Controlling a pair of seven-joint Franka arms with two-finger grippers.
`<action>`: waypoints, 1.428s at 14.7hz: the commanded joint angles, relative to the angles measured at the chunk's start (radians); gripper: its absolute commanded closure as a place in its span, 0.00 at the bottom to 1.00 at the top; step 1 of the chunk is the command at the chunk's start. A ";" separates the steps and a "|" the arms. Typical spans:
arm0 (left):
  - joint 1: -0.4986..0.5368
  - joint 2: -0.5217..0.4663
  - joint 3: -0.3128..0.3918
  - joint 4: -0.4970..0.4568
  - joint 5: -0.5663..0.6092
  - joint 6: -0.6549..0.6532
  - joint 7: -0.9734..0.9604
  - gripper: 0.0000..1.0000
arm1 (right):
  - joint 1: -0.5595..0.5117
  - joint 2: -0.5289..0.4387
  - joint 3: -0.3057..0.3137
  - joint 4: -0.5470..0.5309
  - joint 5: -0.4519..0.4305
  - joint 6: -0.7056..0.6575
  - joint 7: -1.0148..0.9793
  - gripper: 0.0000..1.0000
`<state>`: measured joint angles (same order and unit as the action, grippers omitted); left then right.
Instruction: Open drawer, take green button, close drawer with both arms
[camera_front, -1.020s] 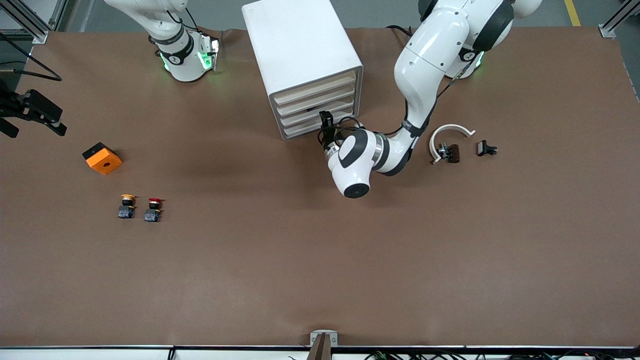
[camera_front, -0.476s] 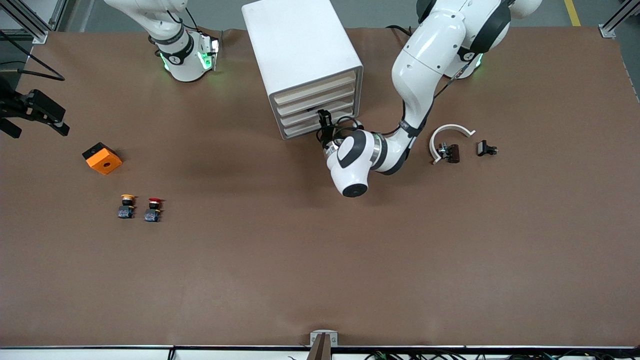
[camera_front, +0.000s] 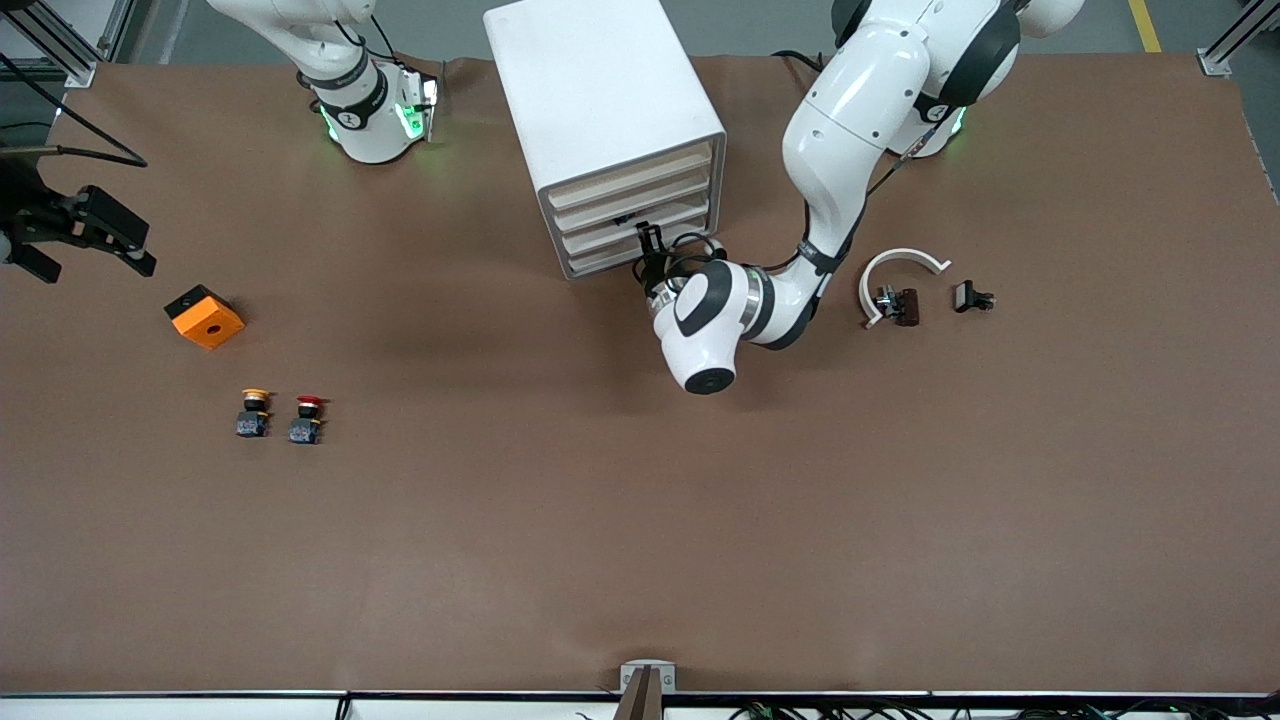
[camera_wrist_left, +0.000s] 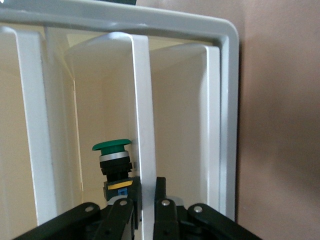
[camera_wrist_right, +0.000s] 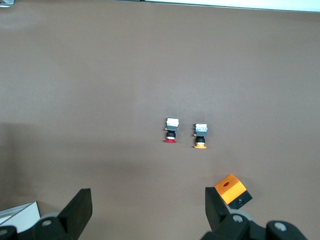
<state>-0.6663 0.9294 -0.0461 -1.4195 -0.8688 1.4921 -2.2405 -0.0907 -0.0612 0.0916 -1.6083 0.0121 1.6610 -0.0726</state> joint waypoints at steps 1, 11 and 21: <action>0.017 0.019 0.043 0.024 -0.006 0.037 0.013 0.95 | 0.058 0.050 0.000 0.039 -0.007 0.002 0.010 0.00; 0.146 0.017 0.064 0.105 -0.006 0.059 0.025 0.93 | 0.402 0.196 -0.001 0.077 -0.012 0.068 0.656 0.00; 0.174 0.006 0.066 0.154 -0.006 0.105 0.062 0.00 | 0.679 0.424 -0.001 0.082 -0.014 0.189 1.353 0.00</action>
<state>-0.5028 0.9300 0.0180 -1.3058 -0.8727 1.6003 -2.1855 0.5446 0.3000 0.1016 -1.5617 0.0089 1.8466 1.1559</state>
